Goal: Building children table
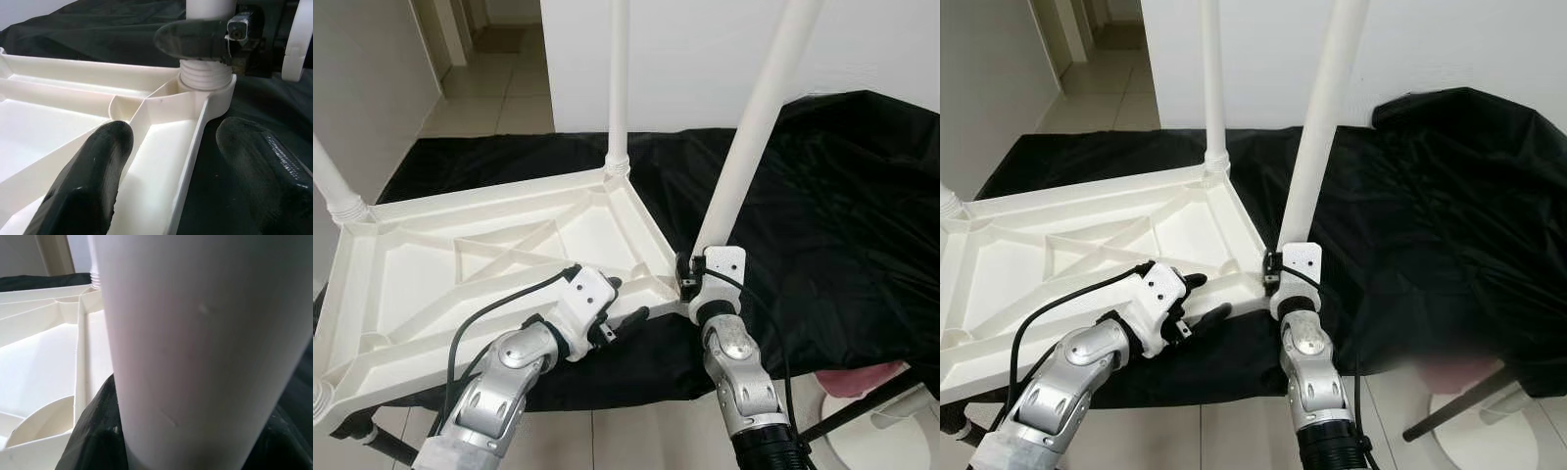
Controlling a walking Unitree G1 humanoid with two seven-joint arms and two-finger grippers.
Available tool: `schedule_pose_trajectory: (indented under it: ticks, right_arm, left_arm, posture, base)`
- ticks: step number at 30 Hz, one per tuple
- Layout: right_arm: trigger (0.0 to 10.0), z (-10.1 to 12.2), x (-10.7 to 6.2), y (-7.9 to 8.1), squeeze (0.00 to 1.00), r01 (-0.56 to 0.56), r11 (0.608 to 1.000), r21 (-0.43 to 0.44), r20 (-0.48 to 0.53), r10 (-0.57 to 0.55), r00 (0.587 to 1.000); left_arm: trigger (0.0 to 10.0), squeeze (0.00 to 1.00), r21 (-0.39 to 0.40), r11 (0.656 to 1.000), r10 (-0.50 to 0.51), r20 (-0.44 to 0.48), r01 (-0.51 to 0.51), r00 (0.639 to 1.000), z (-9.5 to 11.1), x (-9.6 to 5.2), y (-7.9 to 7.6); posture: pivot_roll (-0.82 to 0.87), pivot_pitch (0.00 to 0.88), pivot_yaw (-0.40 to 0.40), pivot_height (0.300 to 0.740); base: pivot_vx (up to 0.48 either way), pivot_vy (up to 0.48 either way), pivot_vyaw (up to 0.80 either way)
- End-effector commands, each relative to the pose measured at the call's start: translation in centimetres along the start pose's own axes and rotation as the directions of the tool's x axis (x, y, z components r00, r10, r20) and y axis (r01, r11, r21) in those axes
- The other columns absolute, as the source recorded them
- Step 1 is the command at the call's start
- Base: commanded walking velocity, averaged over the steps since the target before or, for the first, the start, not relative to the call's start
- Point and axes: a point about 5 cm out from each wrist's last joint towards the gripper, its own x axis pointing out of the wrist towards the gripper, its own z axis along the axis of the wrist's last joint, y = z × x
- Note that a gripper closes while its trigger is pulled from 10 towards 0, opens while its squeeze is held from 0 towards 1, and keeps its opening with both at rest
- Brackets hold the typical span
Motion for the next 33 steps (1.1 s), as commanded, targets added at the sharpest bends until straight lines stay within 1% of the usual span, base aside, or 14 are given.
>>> schedule_pose_trajectory:
  ticks: [1, 4, 5, 11, 16, 17, 18, 21, 23, 25, 27, 28, 29, 33]
  right_arm:
    - [10.0, -1.7, -1.0, 0.1, 0.00, 0.048, 0.998, 0.027, -0.082, -0.046, 0.996]
    - [10.0, -1.6, -1.1, 0.0, 0.00, 0.050, 0.998, 0.034, -0.076, -0.047, 0.996]
    - [10.0, -1.3, -1.1, -0.1, 1.00, 0.029, 0.998, 0.053, -0.054, -0.026, 0.998]
    - [10.0, -0.5, -1.1, -0.5, 1.00, -0.026, 0.997, 0.068, -0.009, 0.027, 1.000]
    - [10.0, 0.0, -0.9, -1.5, 1.00, -0.106, 0.993, 0.059, 0.014, 0.105, 0.994]
    - [10.0, 0.1, -0.8, -2.0, 0.00, -0.171, 0.984, 0.044, 0.018, 0.171, 0.985]
    - [10.0, 0.1, -0.8, -2.0, 0.00, -0.171, 0.984, 0.044, 0.018, 0.171, 0.985]
    - [10.0, 0.3, -0.5, -2.9, 0.00, -0.295, 0.955, 0.017, 0.018, 0.294, 0.956]
    - [10.0, 0.3, -0.5, -2.9, 0.00, -0.295, 0.955, 0.017, 0.018, 0.294, 0.956]
    - [10.0, 0.4, -0.3, -3.4, 0.00, -0.345, 0.939, -0.002, 0.018, 0.345, 0.939]
    - [10.0, 0.8, 0.5, -4.0, 0.00, -0.466, 0.882, -0.068, 0.020, 0.469, 0.883]
    - [10.0, 0.8, 0.5, -4.0, 0.00, -0.466, 0.882, -0.068, 0.020, 0.469, 0.883]
    - [10.0, 1.2, 1.1, -4.0, 0.00, -0.547, 0.830, -0.109, 0.012, 0.551, 0.834]
    - [10.0, 1.3, 1.3, -3.9, 0.00, -0.568, 0.815, -0.116, 0.009, 0.573, 0.820]
  left_arm:
    - [10.0, 0.00, 0.005, 0.999, 0.033, -0.002, -0.033, 0.999, -0.1, -0.2, 0.0]
    - [10.0, 0.00, 0.005, 0.999, 0.032, -0.002, -0.032, 0.999, -0.1, -0.2, 0.0]
    - [10.0, 0.00, 0.004, 1.000, 0.030, -0.001, -0.030, 1.000, -0.1, -0.2, 0.0]
    - [10.0, 0.00, 0.003, 1.000, 0.025, 0.001, -0.025, 1.000, -0.1, -0.1, -0.2]
    - [10.0, 0.00, 0.001, 1.000, 0.022, 0.002, -0.022, 1.000, 0.0, -0.2, -0.3]
    - [10.0, 0.00, 0.000, 1.000, 0.020, 0.001, -0.020, 1.000, -0.1, -0.2, -0.4]
    - [10.0, 0.00, 0.000, 1.000, 0.020, 0.001, -0.020, 1.000, -0.1, -0.2, -0.4]
    - [10.0, 0.00, -0.003, 1.000, 0.017, -0.001, -0.017, 1.000, -0.1, -0.3, -0.6]
    - [10.0, 0.00, -0.003, 1.000, 0.017, -0.001, -0.017, 1.000, -0.1, -0.3, -0.6]
    - [10.0, 0.00, -0.003, 1.000, 0.016, 0.000, -0.016, 1.000, -0.1, -0.3, -0.7]
    - [10.0, 0.00, -0.004, 1.000, 0.015, 0.004, -0.015, 1.000, -0.1, -0.1, -0.7]
    - [10.0, 0.00, -0.004, 1.000, 0.015, 0.004, -0.015, 1.000, -0.1, -0.1, -0.7]
    - [10.0, 0.00, -0.004, 1.000, 0.013, 0.007, -0.013, 1.000, 0.0, 0.0, -0.7]
    - [10.0, 0.00, -0.003, 1.000, 0.012, 0.007, -0.012, 1.000, 0.0, 0.1, -0.7]
  posture:
    - [0.02, 0.019, 0.015, 0.740]
    - [0.02, 0.020, 0.015, 0.740]
    - [0.02, 0.020, 0.016, 0.740]
    - [0.02, 0.020, 0.014, 0.740]
    - [0.02, 0.023, 0.013, 0.740]
    - [0.02, 0.026, 0.011, 0.740]
    - [0.02, 0.026, 0.011, 0.740]
    - [0.01, 0.025, 0.010, 0.740]
    - [0.01, 0.025, 0.010, 0.740]
    - [0.01, 0.023, 0.008, 0.740]
    - [0.01, 0.016, 0.009, 0.740]
    - [0.01, 0.016, 0.009, 0.740]
    - [0.01, 0.013, 0.009, 0.740]
    - [0.01, 0.013, 0.009, 0.740]
  base:
    - [0.000, 0.000, 0.00]
    - [0.000, 0.000, 0.00]
    - [0.000, 0.000, 0.00]
    - [0.000, 0.000, 0.00]
    - [0.000, 0.000, 0.00]
    - [0.000, 0.000, 0.00]
    - [0.000, 0.000, 0.00]
    - [0.000, 0.000, 0.00]
    - [0.000, 0.000, 0.00]
    - [0.000, 0.000, 0.00]
    - [0.000, 0.000, 0.00]
    - [0.000, 0.000, 0.00]
    - [0.000, 0.000, 0.00]
    - [0.000, 0.000, 0.00]
